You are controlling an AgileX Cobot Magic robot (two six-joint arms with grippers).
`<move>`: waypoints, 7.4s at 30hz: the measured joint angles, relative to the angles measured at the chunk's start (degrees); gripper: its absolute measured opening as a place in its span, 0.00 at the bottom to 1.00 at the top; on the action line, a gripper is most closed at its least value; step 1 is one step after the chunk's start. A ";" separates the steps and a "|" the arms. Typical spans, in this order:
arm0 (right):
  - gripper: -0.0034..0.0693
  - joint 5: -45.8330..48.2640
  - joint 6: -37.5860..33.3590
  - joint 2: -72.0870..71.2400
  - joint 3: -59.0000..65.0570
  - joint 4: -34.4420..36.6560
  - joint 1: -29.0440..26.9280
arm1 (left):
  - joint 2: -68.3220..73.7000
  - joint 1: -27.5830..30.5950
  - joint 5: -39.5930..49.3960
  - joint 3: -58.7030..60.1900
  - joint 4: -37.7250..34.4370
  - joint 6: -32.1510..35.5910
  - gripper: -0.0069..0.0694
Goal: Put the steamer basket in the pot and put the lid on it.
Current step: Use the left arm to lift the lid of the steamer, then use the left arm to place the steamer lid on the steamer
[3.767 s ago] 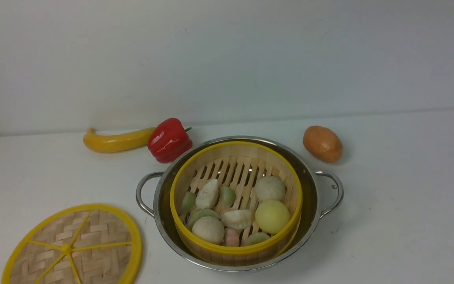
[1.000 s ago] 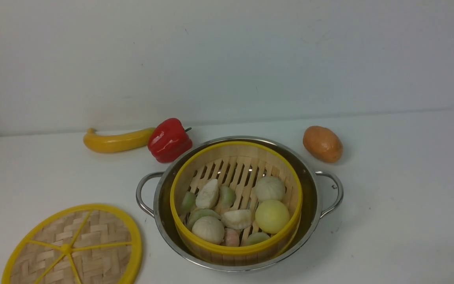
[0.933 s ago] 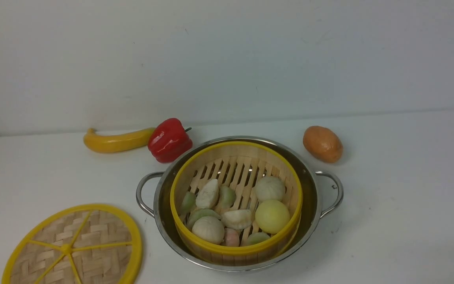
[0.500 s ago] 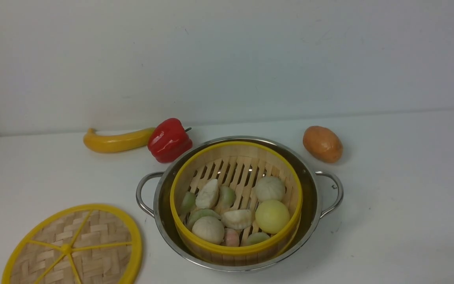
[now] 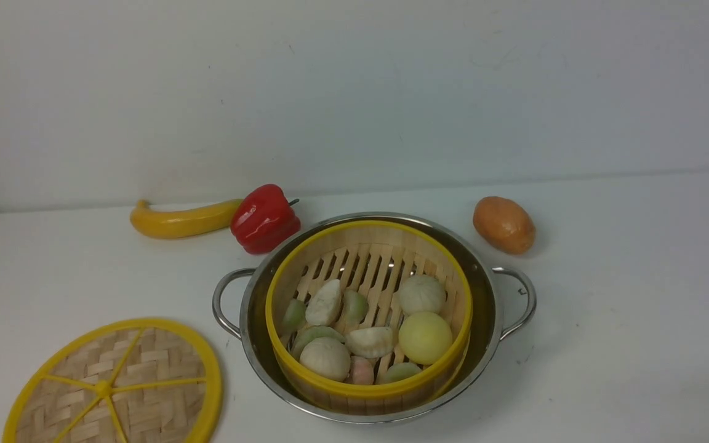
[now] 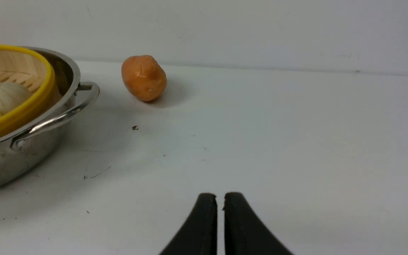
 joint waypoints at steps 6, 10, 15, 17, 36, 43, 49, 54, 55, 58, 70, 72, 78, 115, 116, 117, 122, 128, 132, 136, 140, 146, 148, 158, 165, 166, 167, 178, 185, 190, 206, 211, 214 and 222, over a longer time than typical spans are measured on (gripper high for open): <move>0.09 0.00 -0.05 0.00 0.00 0.04 0.00 | 0.00 0.00 0.00 0.00 0.00 0.00 0.47; 0.10 0.00 -0.05 0.00 0.00 0.04 0.00 | 0.00 0.00 -0.33 0.00 1.23 0.85 0.47; 0.10 0.00 -0.05 0.00 0.00 0.04 0.00 | 0.00 0.00 -7.51 0.00 -8.46 -4.75 0.47; 0.10 0.00 -0.05 0.00 0.00 0.04 0.00 | 0.00 0.00 -9.62 0.00 -12.23 -6.69 0.47; 0.13 0.00 -0.10 0.00 0.00 0.04 0.00 | 0.00 0.00 -16.41 -4.53 -33.53 -2.83 0.47; 0.14 0.00 -0.10 0.00 0.00 0.04 0.00 | 9.08 0.00 11.30 -22.01 -28.38 8.42 0.47; 0.15 0.00 -0.10 0.00 0.00 0.04 0.00 | 22.26 0.00 28.96 -34.65 -21.44 8.46 0.47; 0.15 0.00 -0.10 0.00 0.00 0.04 0.00 | 35.47 0.00 35.51 -44.58 -15.89 8.16 0.47; 0.16 0.00 -0.10 0.00 0.00 0.04 0.00 | 38.26 0.00 35.76 -46.16 -14.87 8.47 0.47; 0.16 0.00 -0.10 0.00 0.00 0.04 0.00 | 46.43 0.00 36.30 -50.29 -12.71 9.73 0.47; 0.16 0.00 -0.05 0.00 0.00 0.04 0.00 | 74.27 -0.06 33.49 -58.73 -8.04 16.22 0.47; 0.16 0.00 -0.05 0.00 0.00 0.04 0.00 | 78.63 -0.10 32.84 -59.84 -8.58 18.30 0.47; 0.16 0.00 -0.05 0.00 0.00 0.04 0.00 | 87.30 -0.10 32.39 -60.55 -12.04 26.07 0.49; 0.16 0.00 -0.05 0.00 0.00 0.04 0.00 | 99.68 -0.10 26.99 -60.86 -11.28 27.66 0.56; 0.16 0.00 -0.05 0.00 0.00 0.04 0.00 | 100.06 -0.10 26.99 -60.86 -11.28 27.54 0.56; 0.16 0.00 -0.05 0.00 0.00 0.04 0.00 | 100.50 -0.10 26.99 -60.86 -11.28 27.41 0.56; 0.16 0.00 -0.05 0.00 0.00 0.04 0.00 | 101.32 -0.10 26.99 -60.86 -11.28 27.36 0.56; 0.16 0.00 -0.05 0.00 0.00 0.04 0.00 | 101.32 -0.10 26.99 -60.86 -11.28 25.83 0.47; 0.16 0.00 -0.05 0.00 0.00 0.04 0.00 | 101.32 -0.10 27.95 -61.00 -11.39 25.07 0.25; 0.16 0.00 -0.05 0.00 0.00 0.04 0.00 | 100.87 -0.10 28.73 -61.05 -11.42 25.01 0.24; 0.16 0.00 -0.05 0.00 0.00 0.04 0.00 | 99.91 -0.10 30.52 -61.29 -11.42 25.01 0.24; 0.16 0.00 -0.05 0.00 0.00 0.04 0.00 | 99.21 -0.10 42.76 -68.28 -9.35 22.16 0.24; 0.16 0.00 -0.05 0.00 0.00 0.04 0.00 | 99.14 -0.10 45.38 -71.18 -7.72 21.12 0.24; 0.16 0.00 -0.05 0.00 0.00 0.04 0.00 | 96.53 -0.10 46.84 -83.03 -5.76 19.55 0.24; 0.16 0.00 -0.05 0.00 0.00 0.04 0.00 | 95.12 -1.11 47.84 -84.41 -12.45 20.51 0.24; 0.16 0.00 -0.05 0.00 0.00 0.04 0.00 | 95.10 -1.82 47.84 -84.41 -13.03 20.68 0.24; 0.16 0.00 -0.05 0.00 0.00 0.04 0.00 | 95.05 -3.03 47.84 -84.47 -13.55 20.96 0.24; 0.16 0.00 -0.05 0.00 0.00 0.04 0.00 | 95.79 -21.04 48.22 -91.38 -13.44 17.01 0.24; 0.16 0.00 -0.05 0.00 0.00 0.04 0.00 | 99.83 -27.20 48.22 -98.87 -12.75 15.51 0.24; 0.16 0.00 -0.05 0.00 0.00 0.04 0.00 | 105.38 -31.72 48.33 -102.65 -10.88 15.48 0.24; 0.16 0.00 -0.05 0.00 0.00 0.04 0.00 | 114.62 -38.38 48.28 -104.85 -4.68 14.18 0.24; 0.16 0.00 -0.05 0.00 0.00 0.04 0.00 | 114.62 -38.45 48.23 -105.02 -4.61 14.18 0.24; 0.16 0.00 -0.05 0.00 0.00 0.04 0.00 | 114.62 -39.00 48.23 -105.02 -4.56 14.87 0.24; 0.16 0.00 -0.05 0.00 0.00 0.04 0.00 | 115.05 -40.19 48.23 -105.15 -4.64 15.07 0.24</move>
